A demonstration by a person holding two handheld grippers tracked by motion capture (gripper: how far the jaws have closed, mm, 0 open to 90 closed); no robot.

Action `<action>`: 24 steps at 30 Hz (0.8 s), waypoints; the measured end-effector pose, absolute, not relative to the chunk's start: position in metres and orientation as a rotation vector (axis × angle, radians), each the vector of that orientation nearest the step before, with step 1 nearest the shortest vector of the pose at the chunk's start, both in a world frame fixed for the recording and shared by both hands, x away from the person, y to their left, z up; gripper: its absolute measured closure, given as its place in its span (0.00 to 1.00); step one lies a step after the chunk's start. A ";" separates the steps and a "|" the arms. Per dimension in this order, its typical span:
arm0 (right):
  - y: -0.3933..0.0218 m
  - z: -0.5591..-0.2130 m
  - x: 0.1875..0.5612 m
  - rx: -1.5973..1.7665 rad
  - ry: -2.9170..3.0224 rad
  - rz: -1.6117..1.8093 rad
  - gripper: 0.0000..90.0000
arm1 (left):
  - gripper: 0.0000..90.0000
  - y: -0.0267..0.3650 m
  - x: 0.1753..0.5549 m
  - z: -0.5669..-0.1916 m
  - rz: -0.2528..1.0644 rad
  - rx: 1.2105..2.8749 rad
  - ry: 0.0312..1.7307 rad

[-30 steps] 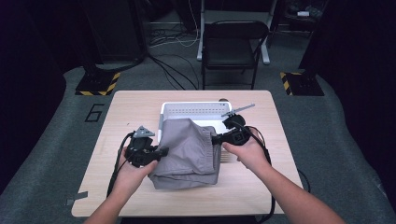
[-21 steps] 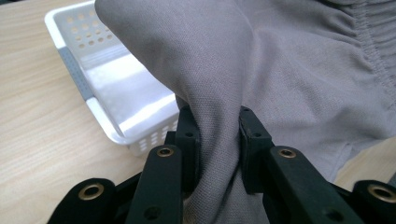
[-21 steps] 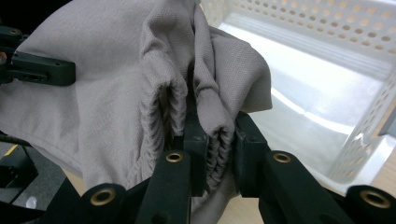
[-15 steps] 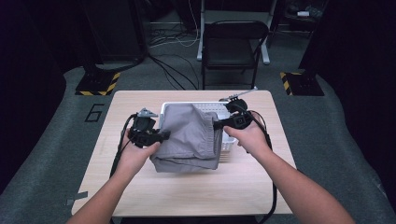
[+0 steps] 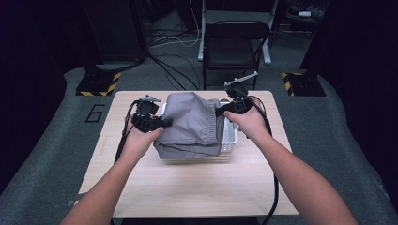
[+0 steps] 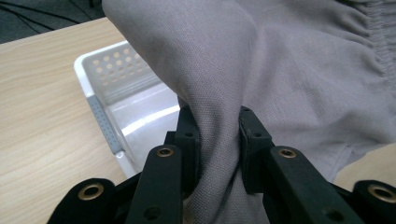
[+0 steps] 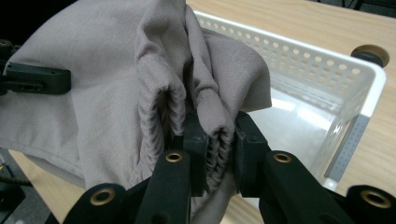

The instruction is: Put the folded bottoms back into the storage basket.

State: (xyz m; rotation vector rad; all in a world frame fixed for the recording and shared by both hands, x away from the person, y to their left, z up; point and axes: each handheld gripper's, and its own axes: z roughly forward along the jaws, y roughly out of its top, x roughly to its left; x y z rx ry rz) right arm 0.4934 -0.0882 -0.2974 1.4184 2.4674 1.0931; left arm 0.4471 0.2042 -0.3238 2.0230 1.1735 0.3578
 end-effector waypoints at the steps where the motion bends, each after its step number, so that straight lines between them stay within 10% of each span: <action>1: -0.087 -0.297 0.496 1.411 2.468 1.093 0.86 | 0.82 0.205 0.450 -0.324 0.358 2.020 1.179; 24: -0.088 -0.301 0.542 1.461 2.403 1.046 0.86 | 0.82 0.194 0.492 -0.330 0.372 2.008 1.200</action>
